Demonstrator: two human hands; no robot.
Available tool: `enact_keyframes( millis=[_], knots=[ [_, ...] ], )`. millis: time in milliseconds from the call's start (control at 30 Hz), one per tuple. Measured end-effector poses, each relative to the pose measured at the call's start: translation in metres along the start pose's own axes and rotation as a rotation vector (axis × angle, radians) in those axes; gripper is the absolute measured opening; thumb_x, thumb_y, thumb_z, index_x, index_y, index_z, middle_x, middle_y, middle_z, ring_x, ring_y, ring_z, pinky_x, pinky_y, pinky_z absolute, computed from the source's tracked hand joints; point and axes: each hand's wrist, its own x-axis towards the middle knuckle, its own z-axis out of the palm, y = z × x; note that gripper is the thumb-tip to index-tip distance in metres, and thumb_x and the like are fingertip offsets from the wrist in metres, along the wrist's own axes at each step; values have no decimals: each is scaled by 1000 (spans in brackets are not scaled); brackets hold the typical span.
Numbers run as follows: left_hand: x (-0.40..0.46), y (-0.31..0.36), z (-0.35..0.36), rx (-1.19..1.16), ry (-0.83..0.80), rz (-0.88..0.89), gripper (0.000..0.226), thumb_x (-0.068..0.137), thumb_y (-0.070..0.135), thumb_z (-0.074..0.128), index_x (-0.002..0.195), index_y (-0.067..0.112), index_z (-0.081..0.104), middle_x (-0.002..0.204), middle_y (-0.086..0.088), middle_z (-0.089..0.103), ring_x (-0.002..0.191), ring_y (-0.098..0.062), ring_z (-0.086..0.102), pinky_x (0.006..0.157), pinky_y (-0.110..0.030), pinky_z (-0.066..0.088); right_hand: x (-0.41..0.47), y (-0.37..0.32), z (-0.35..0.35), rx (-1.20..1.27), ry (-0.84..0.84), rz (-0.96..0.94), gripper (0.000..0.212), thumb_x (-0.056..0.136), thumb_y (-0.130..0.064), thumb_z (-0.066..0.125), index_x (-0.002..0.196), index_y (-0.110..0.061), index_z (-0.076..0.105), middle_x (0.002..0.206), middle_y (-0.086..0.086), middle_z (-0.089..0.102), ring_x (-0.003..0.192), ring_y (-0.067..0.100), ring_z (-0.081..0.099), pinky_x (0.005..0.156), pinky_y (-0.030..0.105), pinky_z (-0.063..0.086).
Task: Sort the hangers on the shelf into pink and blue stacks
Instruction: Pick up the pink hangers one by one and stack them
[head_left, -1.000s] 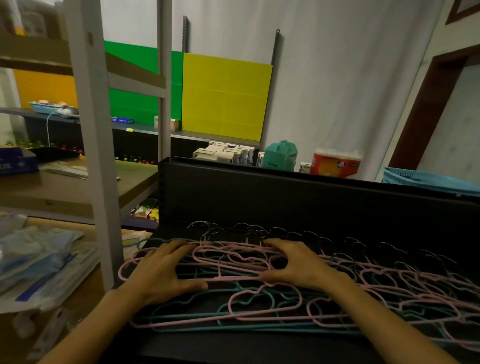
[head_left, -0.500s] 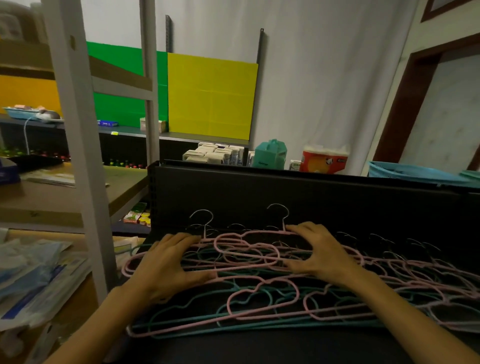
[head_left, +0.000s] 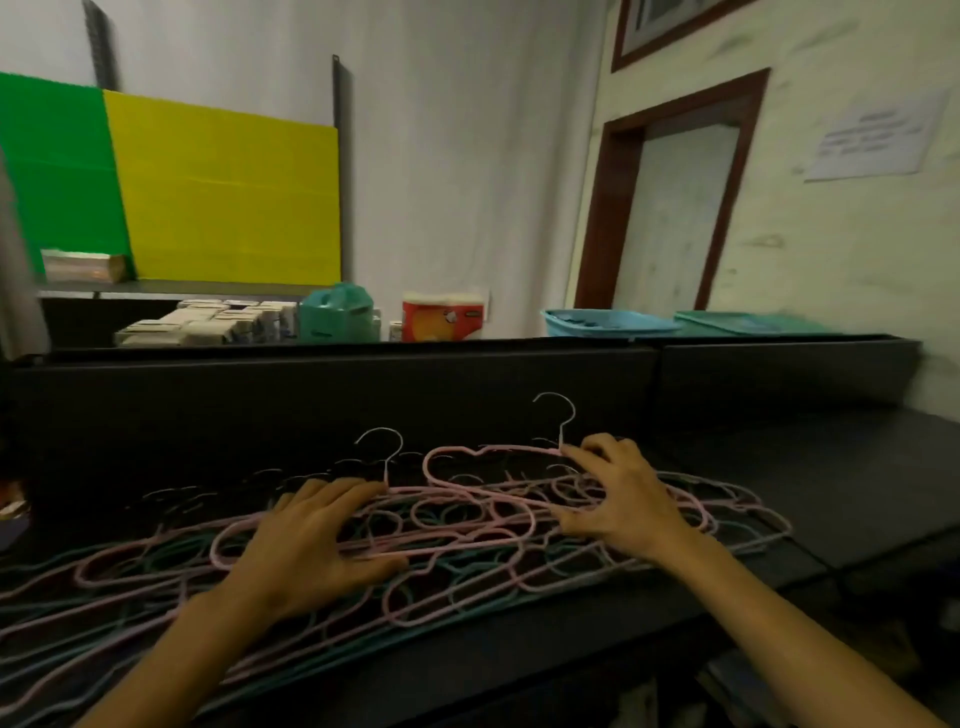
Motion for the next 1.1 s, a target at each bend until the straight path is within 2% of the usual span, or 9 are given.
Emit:
enact_keyframes(
  millis=[100,300,467,600,767,933,1067,1100],
  knots=[
    [20,45,17,-1,1,79,88,66,90,35,141,45,28,147,15,35,127,-8,34,103,-32,34,-23,48,-18,-30,34,43,105,58,-82,35,145,-23,40,135,-2,38,116,13,33,99,31,35],
    [58,148,55,-22,-1,166,83,71,87,34,143,45,25,148,15,32,128,-7,32,104,-31,32,-73,154,-52,-48,93,80,100,62,-81,39,140,-20,48,128,1,45,106,9,31,91,30,35],
    [92,232,90,-63,-5,231,82,70,87,32,141,46,29,148,15,33,135,-10,32,110,-33,26,-108,236,-80,-117,86,142,101,60,-82,34,142,-24,44,127,-2,42,109,12,35,92,30,35],
    [116,289,117,-78,-30,263,77,73,85,34,140,48,28,146,16,34,132,-8,32,107,-30,31,-126,294,-99,-166,79,181,101,61,-83,32,143,-26,41,129,-4,38,111,10,33,89,27,33],
    [156,350,140,-46,-93,306,87,67,88,23,143,45,25,150,13,29,136,-11,27,109,-34,27,-144,353,-107,-149,131,227,96,64,-81,33,141,-25,45,126,-3,42,112,13,36,86,27,30],
    [204,401,167,-61,-153,376,80,72,83,31,142,46,24,150,14,27,136,-7,24,111,-32,24,-152,408,-110,-144,149,290,98,63,-81,30,143,-25,41,129,-2,40,112,11,34,86,26,27],
    [254,442,194,-46,-194,389,87,68,84,29,144,42,24,150,11,27,134,-9,26,110,-33,26,-145,460,-115,-142,155,323,99,62,-81,31,143,-24,42,128,-1,40,112,12,35,86,27,28],
    [267,451,201,-39,-204,393,86,70,84,34,144,41,24,150,11,27,134,-10,25,110,-34,25,-141,473,-115,-144,148,329,99,62,-81,30,143,-25,41,128,-1,39,112,11,34,87,26,28]
  ],
)
